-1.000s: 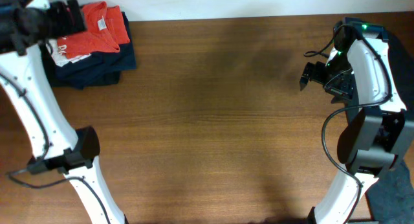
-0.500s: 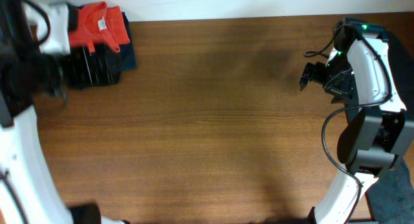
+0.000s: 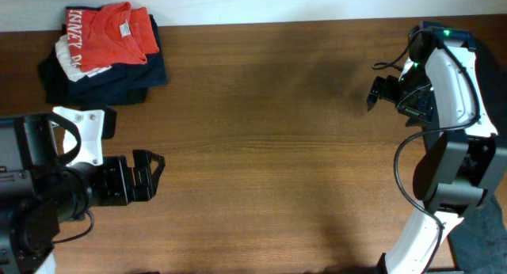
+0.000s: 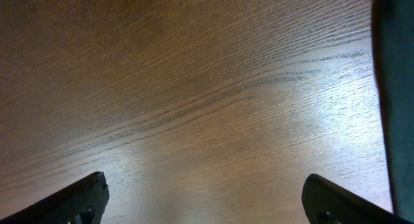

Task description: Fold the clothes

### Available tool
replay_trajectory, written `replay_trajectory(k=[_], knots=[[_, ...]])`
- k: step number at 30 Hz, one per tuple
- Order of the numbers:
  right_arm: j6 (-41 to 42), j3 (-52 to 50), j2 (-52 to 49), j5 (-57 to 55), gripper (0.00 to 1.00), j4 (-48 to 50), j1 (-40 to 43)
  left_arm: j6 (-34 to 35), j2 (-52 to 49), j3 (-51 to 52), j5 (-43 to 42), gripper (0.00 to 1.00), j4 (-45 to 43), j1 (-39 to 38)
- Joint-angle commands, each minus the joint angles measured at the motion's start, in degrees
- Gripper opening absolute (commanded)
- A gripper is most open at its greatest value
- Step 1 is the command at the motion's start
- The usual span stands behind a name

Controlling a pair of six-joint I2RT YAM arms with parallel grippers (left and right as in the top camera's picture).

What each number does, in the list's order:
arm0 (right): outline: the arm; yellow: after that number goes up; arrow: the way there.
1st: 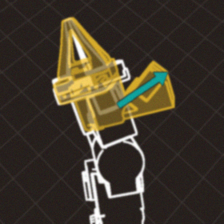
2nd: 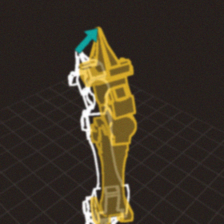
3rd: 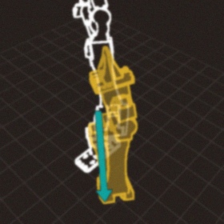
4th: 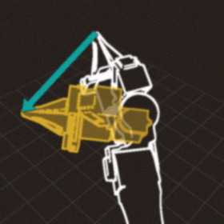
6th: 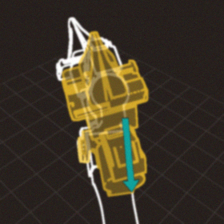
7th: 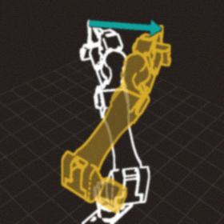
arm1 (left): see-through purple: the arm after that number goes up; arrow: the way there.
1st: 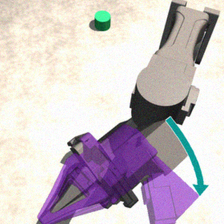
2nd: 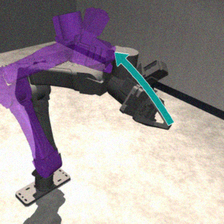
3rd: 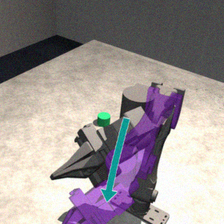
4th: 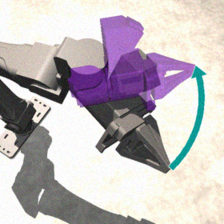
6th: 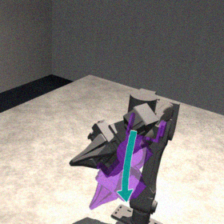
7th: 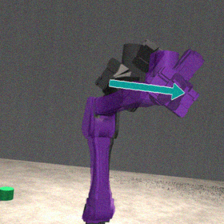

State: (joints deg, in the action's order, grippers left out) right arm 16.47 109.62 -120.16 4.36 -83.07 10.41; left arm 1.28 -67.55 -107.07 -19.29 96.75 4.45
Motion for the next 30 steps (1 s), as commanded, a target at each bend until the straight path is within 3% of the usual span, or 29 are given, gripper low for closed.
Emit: replay_trajectory(k=[1, 3, 5, 6, 10, 16, 19, 21, 23, 27, 30], knots=[[0.3, 0.9, 0.8, 0.1, 0.99, 0.0, 0.1, -2.2, 0.1, 3.2, -1.7, 0.99, -5.6, -0.3], [0.3, 0.9, 0.8, 0.1, 0.99, 0.0, 0.1, -8.3, 0.1, 7.7, -5.7, 0.99, -11.7, -1.6], [0.3, 0.9, 0.8, 0.1, 0.99, 0.0, 0.1, -14.1, 1.8, 17.2, -8.9, 0.99, -25.4, -2.4], [0.3, 0.9, 0.8, 0.1, 0.98, 0.0, 0.1, -14.2, 4.7, 26.2, -9.9, 0.99, -36.6, -2.4], [0.3, 0.9, 0.8, 0.1, 0.99, 0.0, 0.1, -14.2, 16.3, 51.8, -14.2, 0.99, -60.6, -2.4], [0.3, 0.9, 0.8, 0.1, 0.99, 0.0, 0.1, -14.2, 38.9, 82.8, -13.2, 0.99, -90.9, -2.4], [0.3, 0.9, 0.8, 0.1, 0.99, 0.0, 0.1, -2.3, 48.9, 96.0, -5.2, 0.99, -105.0, -2.4], [0.3, 0.9, 0.8, 0.1, 0.99, 0.0, 0.1, 3.6, 55.3, 102.3, 0.6, 0.99, -109.2, -2.4], [0.3, 0.9, 0.8, 0.1, 0.99, 0.0, 0.1, 5.2, 60.3, 105.6, 4.6, 0.99, -109.1, -2.4], [0.3, 0.9, 0.8, 0.1, 0.99, 0.0, 0.1, 5.2, 67.5, 106.6, 11.8, 0.99, -102.8, -2.4], [0.3, 0.9, 0.8, 0.1, 0.99, 0.0, 0.1, 5.1, 67.3, 106.6, 12.7, 0.99, -97.1, -2.7]])
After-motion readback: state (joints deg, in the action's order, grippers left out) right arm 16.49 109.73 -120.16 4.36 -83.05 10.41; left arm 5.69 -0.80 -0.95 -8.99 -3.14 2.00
